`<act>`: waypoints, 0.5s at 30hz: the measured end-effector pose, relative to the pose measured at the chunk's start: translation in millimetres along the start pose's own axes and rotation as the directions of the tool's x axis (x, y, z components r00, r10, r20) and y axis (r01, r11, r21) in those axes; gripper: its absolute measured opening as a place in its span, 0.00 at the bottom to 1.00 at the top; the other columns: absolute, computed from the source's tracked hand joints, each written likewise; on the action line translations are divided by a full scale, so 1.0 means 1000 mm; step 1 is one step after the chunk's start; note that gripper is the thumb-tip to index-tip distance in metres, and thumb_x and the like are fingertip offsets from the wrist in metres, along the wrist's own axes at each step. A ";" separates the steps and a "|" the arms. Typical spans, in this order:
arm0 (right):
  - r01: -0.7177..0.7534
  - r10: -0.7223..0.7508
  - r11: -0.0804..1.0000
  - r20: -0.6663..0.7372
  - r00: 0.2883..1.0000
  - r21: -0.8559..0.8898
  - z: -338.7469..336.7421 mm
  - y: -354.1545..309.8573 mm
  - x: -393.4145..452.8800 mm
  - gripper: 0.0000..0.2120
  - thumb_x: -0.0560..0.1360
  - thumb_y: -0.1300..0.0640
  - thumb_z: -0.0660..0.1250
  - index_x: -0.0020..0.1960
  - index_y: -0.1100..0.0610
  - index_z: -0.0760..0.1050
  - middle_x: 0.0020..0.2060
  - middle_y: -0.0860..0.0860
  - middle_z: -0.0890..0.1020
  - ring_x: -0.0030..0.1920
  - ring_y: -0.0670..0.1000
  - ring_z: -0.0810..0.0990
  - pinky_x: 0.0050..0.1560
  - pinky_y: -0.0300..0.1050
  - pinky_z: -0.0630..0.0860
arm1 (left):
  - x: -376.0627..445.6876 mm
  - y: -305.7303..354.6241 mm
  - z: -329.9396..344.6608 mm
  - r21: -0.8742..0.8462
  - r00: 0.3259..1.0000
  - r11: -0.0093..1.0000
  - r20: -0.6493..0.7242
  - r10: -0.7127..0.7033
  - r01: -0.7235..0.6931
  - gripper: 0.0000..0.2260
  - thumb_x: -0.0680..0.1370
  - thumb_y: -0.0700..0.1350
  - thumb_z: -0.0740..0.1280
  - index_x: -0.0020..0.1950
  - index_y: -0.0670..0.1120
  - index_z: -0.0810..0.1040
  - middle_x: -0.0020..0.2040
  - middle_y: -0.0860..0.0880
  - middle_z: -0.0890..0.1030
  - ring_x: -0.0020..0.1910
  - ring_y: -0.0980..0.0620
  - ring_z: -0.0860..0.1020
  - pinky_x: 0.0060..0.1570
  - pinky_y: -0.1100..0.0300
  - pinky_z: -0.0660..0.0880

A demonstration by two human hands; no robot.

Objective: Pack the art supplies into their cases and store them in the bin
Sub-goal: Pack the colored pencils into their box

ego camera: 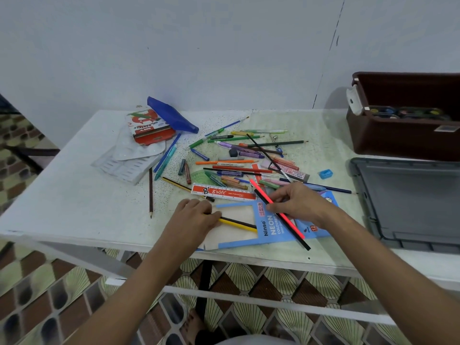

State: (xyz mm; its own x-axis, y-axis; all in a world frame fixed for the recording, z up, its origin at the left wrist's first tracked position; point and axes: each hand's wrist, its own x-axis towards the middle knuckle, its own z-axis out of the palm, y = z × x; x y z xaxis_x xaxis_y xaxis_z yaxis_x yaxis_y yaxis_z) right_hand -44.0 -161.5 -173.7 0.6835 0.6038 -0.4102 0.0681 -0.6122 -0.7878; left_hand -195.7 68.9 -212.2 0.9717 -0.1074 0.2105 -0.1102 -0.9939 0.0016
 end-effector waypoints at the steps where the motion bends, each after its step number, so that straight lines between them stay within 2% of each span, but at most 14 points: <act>1: 0.006 -0.006 1.000 -0.005 1.000 -0.010 0.001 0.000 0.000 0.07 0.73 0.55 0.73 0.51 0.53 0.84 0.38 0.48 0.85 0.31 0.41 0.79 0.33 0.36 0.73 | 0.001 0.002 0.000 -0.017 1.000 1.000 0.017 0.008 -0.008 0.08 0.70 0.48 0.76 0.47 0.49 0.85 0.38 0.49 0.78 0.36 0.46 0.77 0.37 0.52 0.72; 4: 0.018 -0.019 0.999 -0.021 1.000 -0.037 0.001 0.001 0.000 0.06 0.73 0.55 0.73 0.49 0.52 0.84 0.34 0.46 0.84 0.30 0.40 0.78 0.33 0.36 0.72 | 0.007 0.011 -0.003 -0.117 0.997 0.993 0.082 -0.001 0.011 0.09 0.70 0.53 0.71 0.43 0.49 0.86 0.35 0.50 0.77 0.35 0.47 0.77 0.30 0.57 0.69; 6: 0.025 -0.025 0.999 -0.023 0.999 -0.035 0.002 0.001 0.000 0.06 0.73 0.55 0.73 0.49 0.52 0.84 0.32 0.44 0.83 0.28 0.38 0.77 0.31 0.34 0.71 | 0.013 0.016 -0.006 -0.241 0.974 0.949 0.145 -0.172 0.204 0.10 0.73 0.54 0.70 0.48 0.51 0.86 0.39 0.49 0.77 0.42 0.50 0.75 0.36 0.56 0.72; 8: 0.028 -0.028 1.000 -0.030 0.999 -0.011 0.003 0.002 0.000 0.06 0.73 0.55 0.73 0.49 0.53 0.84 0.32 0.44 0.83 0.28 0.39 0.77 0.31 0.35 0.71 | 0.016 0.018 -0.005 -0.302 0.922 0.876 0.214 -0.322 0.376 0.11 0.74 0.54 0.70 0.53 0.52 0.85 0.44 0.48 0.76 0.46 0.51 0.72 0.42 0.57 0.72; 11: 0.017 -0.017 1.000 -0.026 1.000 0.022 0.003 0.004 -0.001 0.05 0.73 0.55 0.73 0.48 0.52 0.84 0.31 0.43 0.82 0.29 0.39 0.77 0.31 0.34 0.71 | 0.013 0.024 0.000 -0.193 0.927 0.907 0.098 -0.363 0.375 0.09 0.75 0.51 0.70 0.52 0.49 0.84 0.45 0.48 0.78 0.48 0.47 0.73 0.39 0.55 0.73; 13: 0.015 -0.015 0.999 -0.008 1.000 0.044 0.001 0.003 -0.001 0.04 0.73 0.55 0.73 0.48 0.52 0.84 0.31 0.44 0.82 0.30 0.41 0.78 0.34 0.36 0.72 | 0.007 0.027 0.004 -0.085 0.937 0.934 0.028 -0.347 0.348 0.06 0.71 0.46 0.75 0.46 0.46 0.85 0.39 0.47 0.78 0.41 0.45 0.75 0.28 0.56 0.71; 15: 0.020 -0.020 0.996 0.002 1.000 0.082 -0.002 0.002 -0.001 0.05 0.73 0.56 0.72 0.49 0.53 0.83 0.34 0.46 0.83 0.32 0.43 0.78 0.35 0.38 0.73 | 0.001 0.026 0.008 0.003 0.928 0.929 -0.035 -0.370 0.370 0.08 0.68 0.43 0.78 0.44 0.44 0.84 0.35 0.46 0.76 0.35 0.45 0.74 0.23 0.58 0.67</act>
State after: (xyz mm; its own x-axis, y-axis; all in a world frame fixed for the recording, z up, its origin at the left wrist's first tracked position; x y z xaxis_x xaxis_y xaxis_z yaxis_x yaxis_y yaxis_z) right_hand -43.1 -165.1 -173.9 0.6805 0.6169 -0.3955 0.0213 -0.5562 -0.8308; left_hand -196.2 42.4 -219.8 0.9355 0.2688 0.2294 0.2579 -0.9631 0.0769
